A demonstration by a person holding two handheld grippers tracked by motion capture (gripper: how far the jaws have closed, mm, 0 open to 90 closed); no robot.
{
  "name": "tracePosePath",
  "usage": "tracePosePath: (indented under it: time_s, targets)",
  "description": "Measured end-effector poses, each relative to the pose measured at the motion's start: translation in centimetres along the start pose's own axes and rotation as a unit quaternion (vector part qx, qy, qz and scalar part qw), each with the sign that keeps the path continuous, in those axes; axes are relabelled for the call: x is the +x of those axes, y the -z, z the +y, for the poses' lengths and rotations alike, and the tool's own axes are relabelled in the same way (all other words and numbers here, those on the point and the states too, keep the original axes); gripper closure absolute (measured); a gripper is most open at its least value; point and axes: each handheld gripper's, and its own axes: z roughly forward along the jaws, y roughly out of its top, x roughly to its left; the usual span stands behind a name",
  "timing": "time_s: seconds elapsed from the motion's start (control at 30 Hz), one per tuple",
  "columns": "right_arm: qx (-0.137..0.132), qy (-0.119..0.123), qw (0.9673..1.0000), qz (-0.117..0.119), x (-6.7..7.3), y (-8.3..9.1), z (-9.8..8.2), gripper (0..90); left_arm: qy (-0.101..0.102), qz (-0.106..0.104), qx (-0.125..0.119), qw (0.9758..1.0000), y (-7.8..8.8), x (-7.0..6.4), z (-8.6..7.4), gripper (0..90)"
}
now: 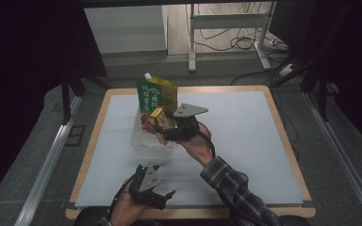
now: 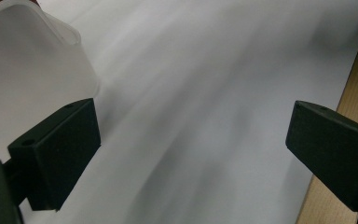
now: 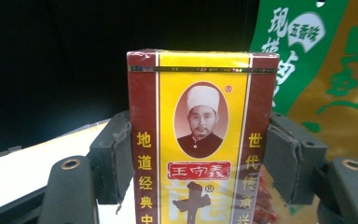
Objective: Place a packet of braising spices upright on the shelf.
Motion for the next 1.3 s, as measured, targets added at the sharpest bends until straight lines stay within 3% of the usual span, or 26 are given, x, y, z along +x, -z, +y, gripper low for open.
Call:
tracePosePath:
  time_s: [0.4, 1.3]
  targets:
    - [-0.005, -0.007, 0.9999, 0.014, 1.0, -2.3, -1.4, 32.0, 0.002, 0.000, -0.001, 1.0000, 0.0, 0.0, 0.0, 3.1]
    - [0.019, -0.008, 0.9998, 0.000, 1.7, -0.6, -1.6, 32.3, -0.004, 0.000, 0.008, 1.0000, -0.2, -0.1, 0.0, 3.1]
